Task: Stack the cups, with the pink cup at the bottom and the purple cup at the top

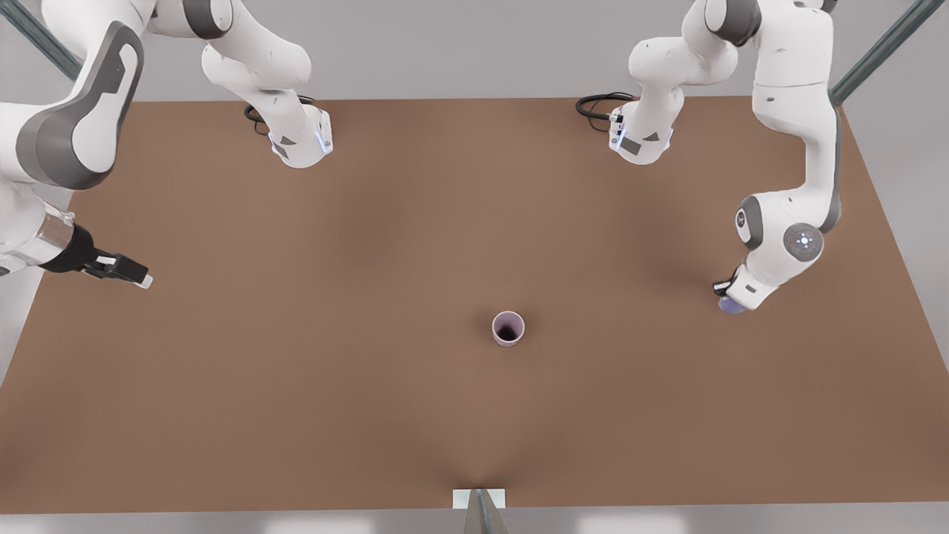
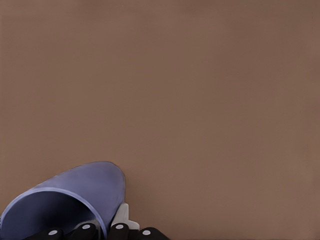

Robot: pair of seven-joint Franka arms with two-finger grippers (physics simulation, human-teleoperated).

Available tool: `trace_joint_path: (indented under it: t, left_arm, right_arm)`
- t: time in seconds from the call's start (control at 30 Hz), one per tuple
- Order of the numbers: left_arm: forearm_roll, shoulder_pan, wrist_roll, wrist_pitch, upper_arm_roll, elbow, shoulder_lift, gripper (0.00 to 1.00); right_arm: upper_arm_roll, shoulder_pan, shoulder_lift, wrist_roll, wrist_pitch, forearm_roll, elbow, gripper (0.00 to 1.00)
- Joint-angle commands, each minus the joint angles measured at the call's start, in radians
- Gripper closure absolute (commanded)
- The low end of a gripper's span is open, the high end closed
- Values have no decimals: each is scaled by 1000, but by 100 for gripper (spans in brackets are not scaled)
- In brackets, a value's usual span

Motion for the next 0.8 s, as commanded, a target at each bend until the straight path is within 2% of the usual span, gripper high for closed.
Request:
trace_joint_path:
  t: [0.0, 0.03, 0.17, 0.23, 0.27, 0.37, 0.53, 0.77]
  left_arm:
    - [-6, -93, -187, -169, -12, 86, -1, 79]
    - [-6, -126, -273, -232, -48, 127, -6, 79]
    - [-11, -130, -625, -420, -311, 307, 7, 79]
    - [-48, -132, -909, -447, -475, 449, 86, 79]
    - [-48, -145, -977, -473, -509, 520, 132, 79]
    - [-49, -241, -1137, -473, -509, 684, 247, 79]
    - [-42, -314, -1236, -463, -509, 810, 352, 79]
    - [-34, -314, -1230, -387, -500, 848, 412, 79]
  right_arm:
    - [0, -1, -1, -88, 7, -4, 9, 0]
    - [0, 1, 5, -88, 7, -4, 9, 0]
    - [2, 1, 6, -88, 8, -2, 11, 0]
    - [2, -1, 5, -88, 7, -4, 11, 0]
    - [2, -1, 5, -88, 8, -2, 11, 0]
    - [0, -1, 0, -88, 8, -4, 11, 0]
    - [0, 1, 3, -88, 7, -4, 11, 0]
    - [0, 1, 3, -88, 11, -7, 12, 0]
